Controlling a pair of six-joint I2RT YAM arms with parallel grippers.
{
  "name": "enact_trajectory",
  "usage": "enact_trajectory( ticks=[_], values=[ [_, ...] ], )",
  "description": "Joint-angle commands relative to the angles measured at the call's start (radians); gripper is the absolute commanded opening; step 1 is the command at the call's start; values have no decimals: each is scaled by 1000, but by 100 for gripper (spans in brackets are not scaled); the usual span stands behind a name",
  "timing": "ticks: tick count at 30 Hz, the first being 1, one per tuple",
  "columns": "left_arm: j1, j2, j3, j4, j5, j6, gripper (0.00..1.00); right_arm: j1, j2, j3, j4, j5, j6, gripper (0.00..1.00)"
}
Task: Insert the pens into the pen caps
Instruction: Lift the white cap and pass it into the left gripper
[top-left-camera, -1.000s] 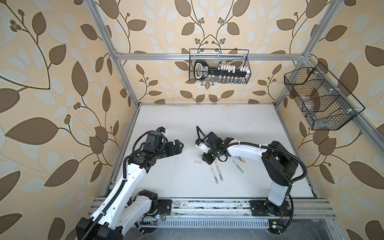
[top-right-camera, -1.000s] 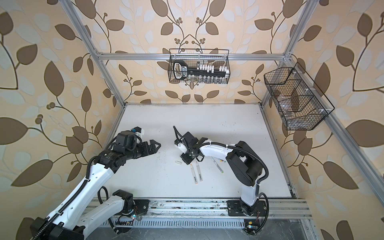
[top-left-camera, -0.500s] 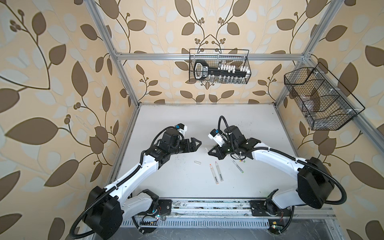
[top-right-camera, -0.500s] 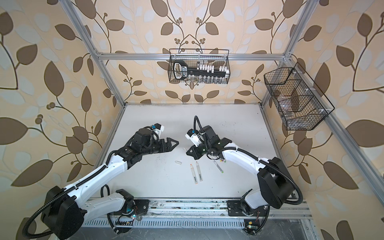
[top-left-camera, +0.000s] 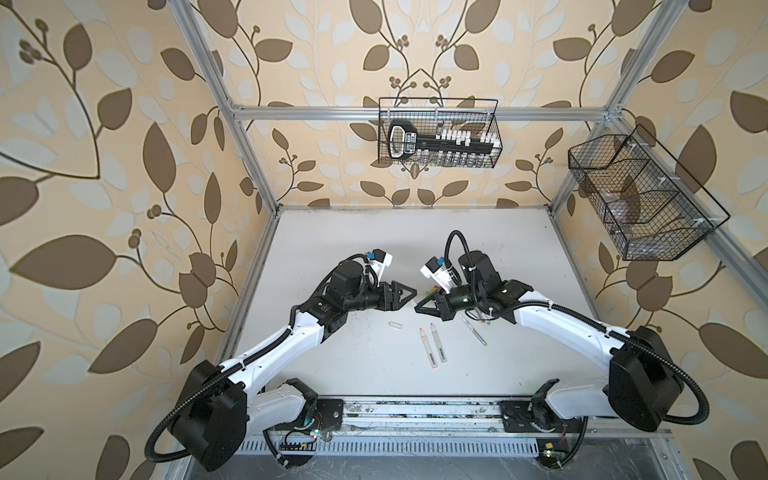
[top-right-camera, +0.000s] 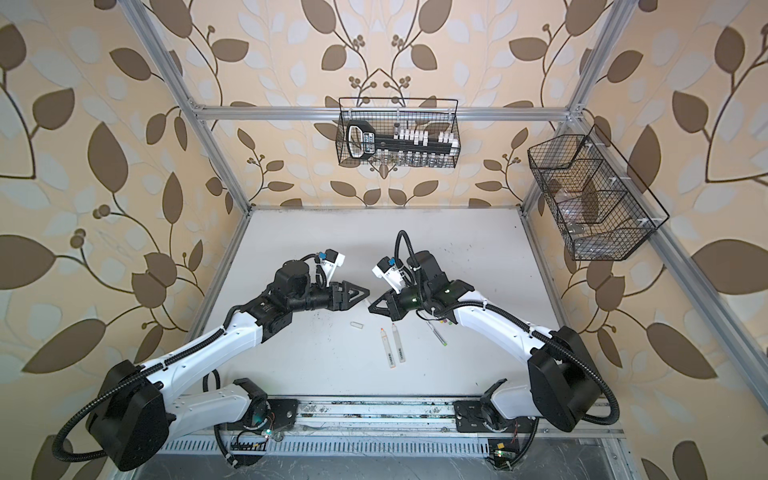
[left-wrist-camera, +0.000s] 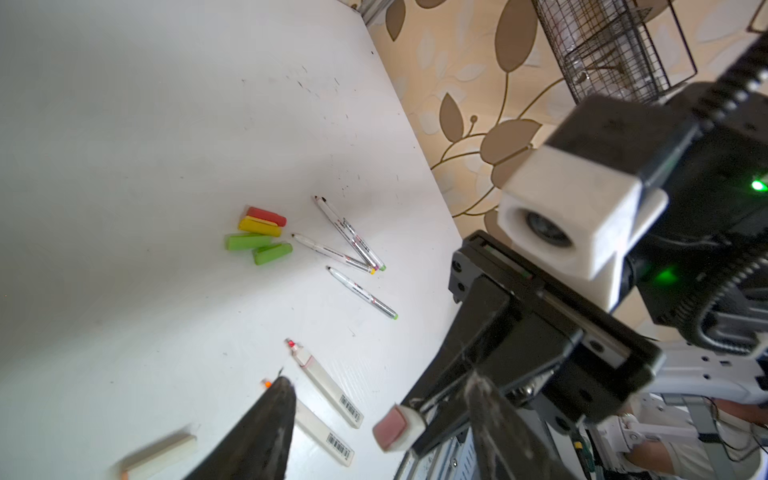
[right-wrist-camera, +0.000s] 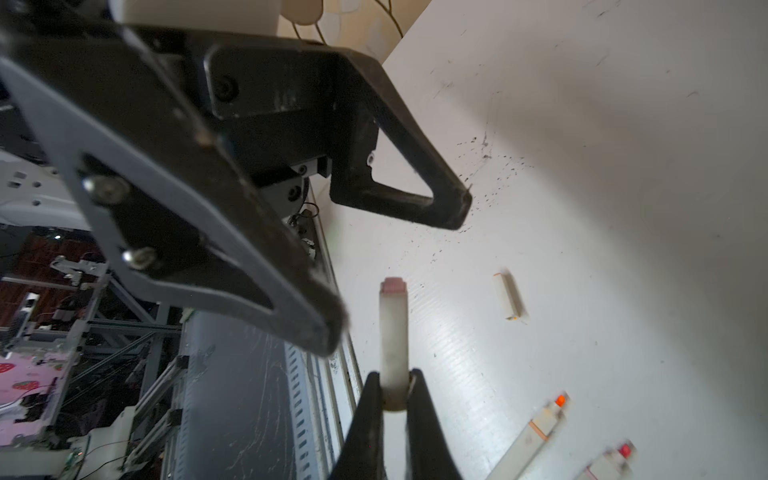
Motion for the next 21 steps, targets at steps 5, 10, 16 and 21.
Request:
enact_trajectory(
  ticks=[5,10,16,21],
  values=[
    [-14,-41,-29,150,147,15,52,-17,-27,-10,64,-134,52,9],
    [-14,-70,-61,224,177,11,42,-23,-23,-12,72,-164,63,9],
    [-14,-104,-81,240,193,18,31,-43,-23,-18,86,-207,75,9],
    [-14,-127,-83,232,197,30,21,-58,-17,-14,102,-242,82,9]
  ],
)
